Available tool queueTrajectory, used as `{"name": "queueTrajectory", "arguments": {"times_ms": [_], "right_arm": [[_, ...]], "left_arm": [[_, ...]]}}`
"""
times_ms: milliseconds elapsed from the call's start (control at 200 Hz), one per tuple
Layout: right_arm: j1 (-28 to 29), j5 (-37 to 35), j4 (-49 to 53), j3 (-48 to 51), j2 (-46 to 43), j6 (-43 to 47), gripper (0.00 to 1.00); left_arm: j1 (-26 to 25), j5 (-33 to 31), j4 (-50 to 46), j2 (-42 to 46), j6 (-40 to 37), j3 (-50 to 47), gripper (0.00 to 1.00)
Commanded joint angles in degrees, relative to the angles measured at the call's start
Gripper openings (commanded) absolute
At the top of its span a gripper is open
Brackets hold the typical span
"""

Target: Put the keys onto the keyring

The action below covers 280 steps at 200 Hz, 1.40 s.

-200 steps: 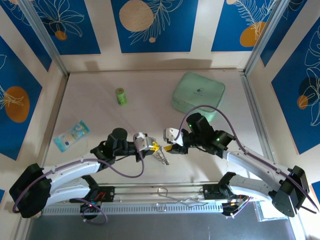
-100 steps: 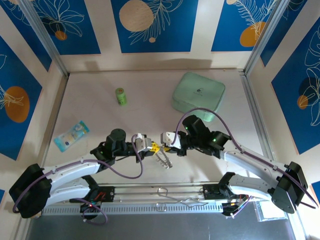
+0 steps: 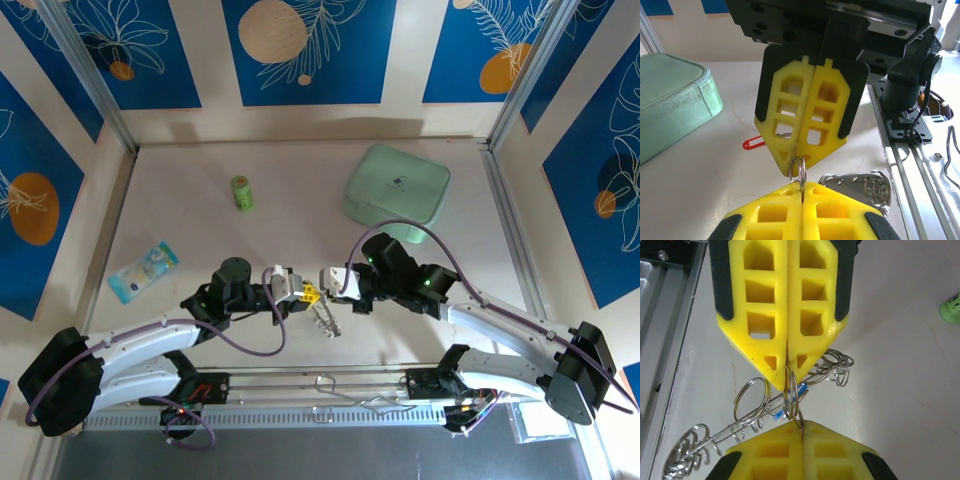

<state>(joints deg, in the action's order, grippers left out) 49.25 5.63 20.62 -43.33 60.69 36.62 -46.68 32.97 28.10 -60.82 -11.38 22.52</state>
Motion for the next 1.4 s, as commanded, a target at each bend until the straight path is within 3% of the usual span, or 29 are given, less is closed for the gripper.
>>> {"name": "queueTrajectory", "arguments": {"times_ms": [0, 125, 240, 400, 535, 885, 1175, 1395], "right_arm": [[2.4, -0.9, -0.3, 0.6, 0.7, -0.1, 0.00], [3.2, -2.5, -0.9, 1.3, 0.4, -0.3, 0.01], [2.6, -1.6, -1.7, 2.2, -1.2, -1.6, 0.17], [0.2, 1.2, -2.3, 3.5, -4.4, -3.6, 0.19], [-0.9, 2.5, -2.5, 3.6, -5.6, -4.4, 0.28], [-8.2, 17.5, -8.8, 5.1, -9.7, -12.5, 0.31], [-8.3, 20.0, -11.1, 4.9, -6.4, -13.8, 0.34], [-8.2, 20.3, -10.7, 4.6, -4.6, -13.1, 0.28]], "left_arm": [[-0.4, 1.0, 7.1, 0.3, 1.1, 0.1, 0.00], [-0.4, 0.1, 7.5, 0.3, 0.7, 0.1, 0.00], [-0.4, -0.2, 6.9, 0.3, 0.4, 0.2, 0.00], [-0.4, -0.1, 6.8, 0.1, 0.4, 0.0, 0.00], [-0.4, 0.4, 7.0, -0.2, 0.3, 0.1, 0.00], [-0.4, 2.1, 8.3, -1.1, 0.5, -0.1, 0.00], [-0.5, 4.1, 11.0, -1.3, 1.4, -0.5, 0.00], [-0.4, 4.2, 11.4, -1.1, 1.5, -0.6, 0.00]]}}
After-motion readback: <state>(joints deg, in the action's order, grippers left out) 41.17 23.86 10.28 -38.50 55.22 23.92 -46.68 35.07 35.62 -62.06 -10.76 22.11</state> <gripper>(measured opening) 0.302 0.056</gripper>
